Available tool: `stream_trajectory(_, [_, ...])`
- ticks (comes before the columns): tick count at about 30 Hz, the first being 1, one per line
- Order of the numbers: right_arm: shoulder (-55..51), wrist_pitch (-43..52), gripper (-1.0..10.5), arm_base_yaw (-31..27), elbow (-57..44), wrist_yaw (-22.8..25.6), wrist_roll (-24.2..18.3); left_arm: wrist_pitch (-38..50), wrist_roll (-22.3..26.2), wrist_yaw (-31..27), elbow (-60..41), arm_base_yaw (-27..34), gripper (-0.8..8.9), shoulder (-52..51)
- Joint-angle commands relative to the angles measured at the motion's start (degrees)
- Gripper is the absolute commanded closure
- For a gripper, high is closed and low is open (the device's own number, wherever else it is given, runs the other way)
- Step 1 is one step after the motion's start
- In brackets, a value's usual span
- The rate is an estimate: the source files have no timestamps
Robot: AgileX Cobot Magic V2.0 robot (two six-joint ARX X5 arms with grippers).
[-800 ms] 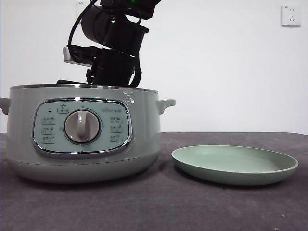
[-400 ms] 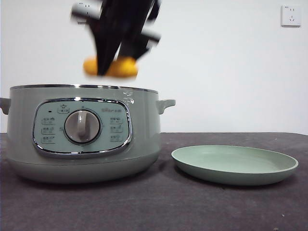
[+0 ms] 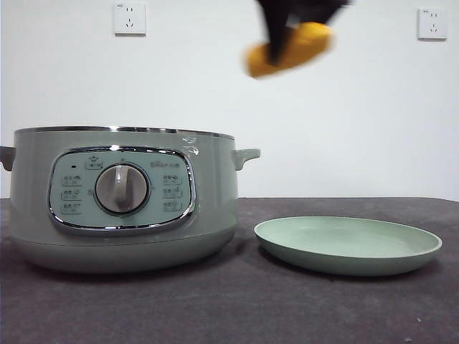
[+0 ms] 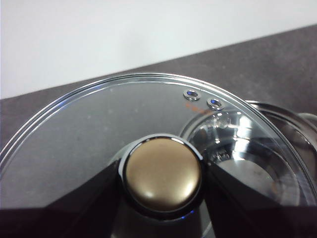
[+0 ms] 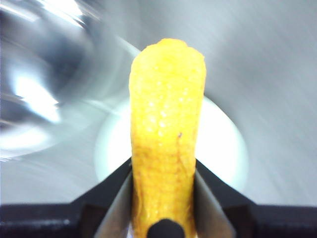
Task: Take the corn out from the steamer,put the corn on the plate,close the lid
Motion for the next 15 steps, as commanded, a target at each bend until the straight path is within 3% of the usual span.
stream_trajectory(1, [0.3, -1.9, 9.6, -2.8, -2.3, 1.4, 2.4, 4.0, -0.7, 2.3, 0.8, 0.0, 8.22, -0.4])
stream_trajectory(6, [-3.5, 1.8, 9.6, -6.7, -12.4, 1.0, 3.5, 6.1, -1.3, 3.5, 0.8, 0.0, 8.22, 0.2])
stream_trajectory(15, [-15.0, 23.0, 9.6, -7.3, -39.2, 0.5, 5.0, 7.5, -1.4, 3.7, 0.8, 0.0, 8.22, 1.7])
